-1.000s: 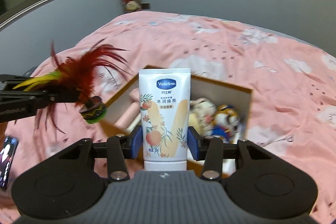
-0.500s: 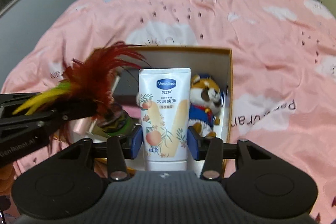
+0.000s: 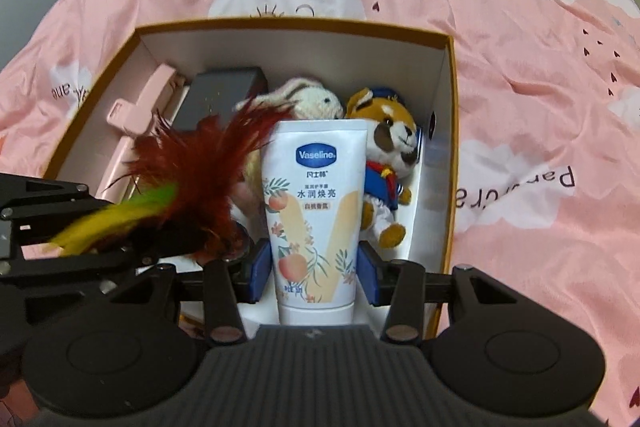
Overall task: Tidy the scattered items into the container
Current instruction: 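Lower the feather toy and tube into the box and open both grippers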
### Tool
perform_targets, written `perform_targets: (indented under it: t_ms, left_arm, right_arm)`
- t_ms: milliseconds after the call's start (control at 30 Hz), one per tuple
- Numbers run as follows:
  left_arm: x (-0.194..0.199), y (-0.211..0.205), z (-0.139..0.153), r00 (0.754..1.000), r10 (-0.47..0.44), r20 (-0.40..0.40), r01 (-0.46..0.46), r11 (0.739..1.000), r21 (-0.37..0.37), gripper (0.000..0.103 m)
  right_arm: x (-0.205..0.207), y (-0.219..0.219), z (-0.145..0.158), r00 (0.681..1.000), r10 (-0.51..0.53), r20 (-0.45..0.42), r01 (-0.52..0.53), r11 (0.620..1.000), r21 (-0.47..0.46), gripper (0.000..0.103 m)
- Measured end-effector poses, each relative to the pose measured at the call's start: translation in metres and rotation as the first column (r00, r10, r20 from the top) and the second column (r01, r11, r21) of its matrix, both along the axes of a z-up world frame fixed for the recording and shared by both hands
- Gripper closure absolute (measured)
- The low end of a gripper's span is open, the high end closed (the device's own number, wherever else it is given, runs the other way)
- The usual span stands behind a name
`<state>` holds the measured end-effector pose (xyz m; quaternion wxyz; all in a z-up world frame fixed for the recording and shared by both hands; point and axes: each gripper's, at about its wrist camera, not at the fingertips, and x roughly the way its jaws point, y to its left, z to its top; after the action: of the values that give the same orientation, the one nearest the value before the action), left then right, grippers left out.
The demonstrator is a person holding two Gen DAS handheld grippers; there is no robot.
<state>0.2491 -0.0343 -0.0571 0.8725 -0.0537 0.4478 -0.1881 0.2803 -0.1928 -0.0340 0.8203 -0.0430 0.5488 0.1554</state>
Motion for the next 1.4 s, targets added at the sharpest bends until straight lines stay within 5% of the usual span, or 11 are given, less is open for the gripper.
perform_targets:
  t_ms: [300,433,633,867,1400]
  left_arm:
    - [0.005,0.000,-0.011,0.997,-0.027,-0.073,0.028,1.000,0.005,0.094]
    - [0.003,0.005,-0.007,0.998,-0.021,-0.067,0.021,1.000,-0.005,0.071]
    - [-0.008,0.020,0.010,1.000,0.002,-0.025,-0.004,0.998,-0.057,0.060]
    - [-0.015,0.037,0.030,0.996,0.069,0.051,-0.062,0.991,-0.117,0.059]
    - [-0.021,0.050,0.028,0.993,0.105,0.048,-0.098,0.987,-0.129,0.058]
  right_arm:
    - [0.003,0.012,-0.006,0.998,0.031,-0.060,-0.035,0.997,-0.070,0.054]
    - [0.004,0.015,-0.007,0.996,0.037,-0.076,-0.043,0.995,-0.086,0.055]
    - [0.003,0.013,-0.003,0.992,0.035,-0.119,-0.045,0.995,-0.088,0.055]
    - [0.007,0.015,-0.003,0.985,0.028,-0.172,-0.053,0.988,-0.142,0.054]
    - [0.015,0.029,-0.011,0.976,0.003,-0.219,-0.049,0.978,-0.204,0.055]
